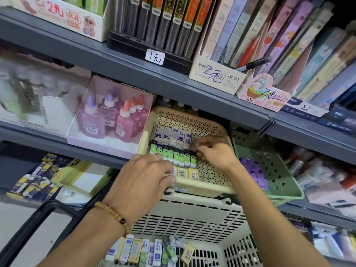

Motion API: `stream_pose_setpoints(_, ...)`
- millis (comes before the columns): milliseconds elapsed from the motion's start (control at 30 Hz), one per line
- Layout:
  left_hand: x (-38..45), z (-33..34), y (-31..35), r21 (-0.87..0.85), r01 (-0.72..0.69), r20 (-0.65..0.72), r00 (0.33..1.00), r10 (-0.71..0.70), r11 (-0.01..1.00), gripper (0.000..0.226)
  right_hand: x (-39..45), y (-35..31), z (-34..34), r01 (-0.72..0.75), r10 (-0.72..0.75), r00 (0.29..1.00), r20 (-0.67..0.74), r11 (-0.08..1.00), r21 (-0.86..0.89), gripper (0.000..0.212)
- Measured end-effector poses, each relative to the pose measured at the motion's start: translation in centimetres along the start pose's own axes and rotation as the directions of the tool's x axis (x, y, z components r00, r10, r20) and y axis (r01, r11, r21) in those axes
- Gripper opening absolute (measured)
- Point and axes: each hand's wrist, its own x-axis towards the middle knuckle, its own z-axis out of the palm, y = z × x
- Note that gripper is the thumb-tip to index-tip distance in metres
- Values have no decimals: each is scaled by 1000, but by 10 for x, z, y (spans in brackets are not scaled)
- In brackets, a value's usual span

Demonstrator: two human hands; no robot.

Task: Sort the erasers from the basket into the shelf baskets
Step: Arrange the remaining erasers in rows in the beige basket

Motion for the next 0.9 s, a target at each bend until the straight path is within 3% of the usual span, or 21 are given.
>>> stream_pose_setpoints(100, -6, -6, 13, -100, 37, -44, 998, -41, 994, 19, -41, -16, -8, 104, -88, 989, -120, 986, 134, 19)
stream_pose_setpoints(200, -28, -13, 32, -374, 132, -48, 986, -162, 918, 24, -92, -25, -17, 182, -126, 969, -214, 946, 266, 19)
stream_pose_setpoints(267, -49, -9, 38, -528, 216, 4, 968, -252, 821, 19, -124, -22, -21, 204, -105, 959, -264, 901, 382, 19)
stream_pose_setpoints(367, -81, 9, 32, -526, 386, 132, 917, -376, 758, 18, -163, 2, -14, 138, -21, 973, -232, 852, 505, 18)
stream_pose_setpoints(500, -112, 39, 12, -316, 645, 361, 760, -541, 696, 33, -186, 54, 22, -111, 127, 992, -4, 882, 458, 20)
stream_pose_setpoints(633, -121, 81, -3, -43, 682, 499, 648, -576, 730, 60, -179, 95, 57, -169, 118, 965, 235, 963, 210, 22)
stream_pose_setpoints(733, -125, 115, -12, 257, 576, 572, 556, -602, 776, 76, -167, 121, 74, -202, 185, 916, 356, 979, 13, 24)
stream_pose_setpoints(833, -137, 145, -19, 573, 321, 530, 557, -639, 754, 96, -158, 148, 84, -274, 303, 872, 385, 953, -128, 25)
stream_pose_setpoints(900, -143, 162, -19, 642, 258, 507, 564, -652, 723, 106, -157, 164, 92, -327, 388, 829, 404, 921, -212, 38)
